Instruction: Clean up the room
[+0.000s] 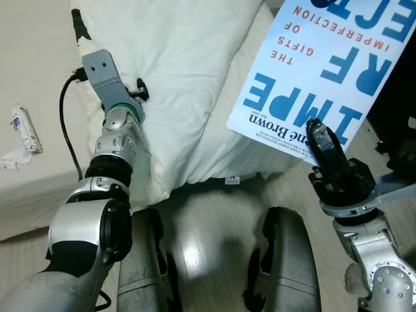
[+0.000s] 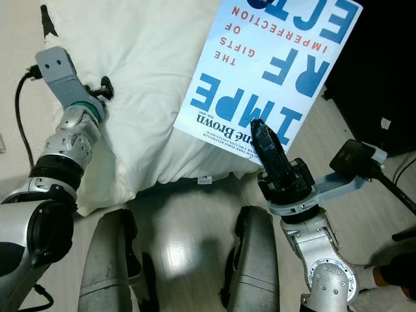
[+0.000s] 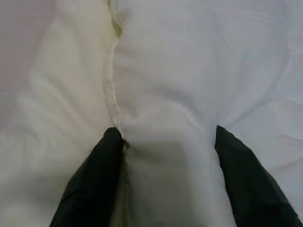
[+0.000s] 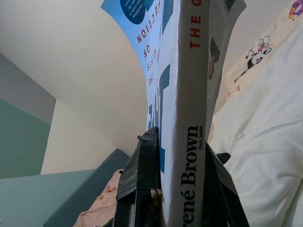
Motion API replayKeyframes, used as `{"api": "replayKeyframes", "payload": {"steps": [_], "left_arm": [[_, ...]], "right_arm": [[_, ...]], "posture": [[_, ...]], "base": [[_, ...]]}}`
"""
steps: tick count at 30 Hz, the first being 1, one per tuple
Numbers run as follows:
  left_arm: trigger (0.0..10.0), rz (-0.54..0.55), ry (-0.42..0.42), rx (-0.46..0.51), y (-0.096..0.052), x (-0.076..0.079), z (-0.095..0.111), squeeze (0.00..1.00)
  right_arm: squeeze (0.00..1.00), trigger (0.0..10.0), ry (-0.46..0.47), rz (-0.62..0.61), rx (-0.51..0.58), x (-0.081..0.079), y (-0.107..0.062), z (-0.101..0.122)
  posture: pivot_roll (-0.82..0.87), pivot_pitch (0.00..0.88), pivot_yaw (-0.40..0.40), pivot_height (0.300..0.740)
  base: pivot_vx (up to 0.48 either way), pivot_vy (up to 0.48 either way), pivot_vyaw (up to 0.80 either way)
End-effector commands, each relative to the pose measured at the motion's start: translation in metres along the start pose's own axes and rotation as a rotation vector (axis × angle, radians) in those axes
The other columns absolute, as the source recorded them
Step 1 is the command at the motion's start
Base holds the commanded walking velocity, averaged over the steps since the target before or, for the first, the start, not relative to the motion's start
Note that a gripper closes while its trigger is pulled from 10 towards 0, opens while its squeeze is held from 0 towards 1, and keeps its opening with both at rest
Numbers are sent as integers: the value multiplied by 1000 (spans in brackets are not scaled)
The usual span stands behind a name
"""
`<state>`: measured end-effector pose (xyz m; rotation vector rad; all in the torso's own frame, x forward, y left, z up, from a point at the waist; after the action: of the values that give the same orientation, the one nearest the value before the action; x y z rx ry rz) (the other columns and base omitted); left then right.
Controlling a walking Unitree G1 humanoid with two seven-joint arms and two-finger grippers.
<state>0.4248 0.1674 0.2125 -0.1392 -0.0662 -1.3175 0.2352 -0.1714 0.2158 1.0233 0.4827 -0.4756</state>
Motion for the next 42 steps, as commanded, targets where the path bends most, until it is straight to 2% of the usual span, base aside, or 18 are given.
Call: {"api": "replayKeyframes", "payload": {"steps": [1,2,10,17,19,21,23,24,26,27,28,29,32,33,35,37,39,42], "left_arm": [[2510,-16,-15,-47,-1,1,-10,0],[0,-42,-35,-62,-1,4,-11,0],[0,-88,-54,-44,-2,13,-9,0],[0,-164,-21,68,-5,22,8,0],[0,-293,-42,176,-12,34,29,0],[0,-293,-42,176,-12,34,29,0],[0,-645,-119,189,-34,61,38,0],[0,-645,-119,189,-34,61,38,0],[0,-864,-110,117,-56,78,24,0],[0,-864,-110,117,-56,78,24,0],[0,-900,-77,57,-63,82,5,0],[0,-900,-77,57,-63,82,5,0],[0,-954,-61,-53,-79,89,-31,0],[0,-954,-61,-53,-79,89,-31,0],[0,-1058,-81,-204,-104,99,-67,0],[0,-1058,-81,-204,-104,99,-67,0],[0,-1158,-75,-349,-126,107,-96,0],[0,-1158,-75,-349,-126,107,-96,0]], "right_arm": [[0,0,-12,38,16,-8,0,2],[0,0,-11,37,18,-8,0,3],[0,0,-12,34,22,-6,0,5],[0,0,-12,32,20,-5,0,4],[0,0,-11,32,18,-4,0,4],[0,0,-11,32,18,-4,0,4],[0,0,-11,36,9,-1,3,5],[0,0,-11,36,9,-1,3,5],[0,0,-16,50,2,0,8,7],[0,0,-16,50,2,0,8,7],[0,0,-25,65,4,-1,12,10],[0,0,-25,65,4,-1,12,10],[0,0,-46,106,28,-5,21,18],[0,0,-46,106,28,-5,21,18],[0,0,-62,140,43,-8,29,24],[0,0,-62,140,43,-8,29,24],[0,0,-66,154,41,-9,32,26],[0,0,-66,154,41,-9,32,26]], "posture": [[17,215,99,522],[17,215,97,522],[16,213,96,522],[16,213,96,522],[19,214,95,522],[19,214,95,522],[25,212,93,522],[25,212,93,522],[27,211,93,522],[27,211,93,522],[24,208,94,522],[24,208,94,522],[24,208,94,522],[24,208,94,522],[16,204,86,522],[16,204,86,522],[12,202,83,522],[12,202,83,522]], "base": [[0,0,0],[0,0,0],[0,0,0],[0,0,0],[0,0,0],[0,0,0],[0,0,0],[0,0,0],[0,0,0],[0,0,0],[0,0,0],[0,0,0],[0,0,0],[0,0,0],[0,0,0],[0,0,0],[0,0,0],[0,0,0]]}}
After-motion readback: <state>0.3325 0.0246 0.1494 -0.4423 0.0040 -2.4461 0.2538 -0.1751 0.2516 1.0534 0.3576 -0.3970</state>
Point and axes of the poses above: a point about 5 cm out from each wrist's last joint towards the gripper, its own y axis pointing out of the wrist towards the gripper, its own z axis along the axis of the wrist's last joint, x = y × z, the point moved 1 cm from there along y, pointing out of the wrist towards the gripper, and after that the axes turned 10 degrees about y, right-handed, at the moved point
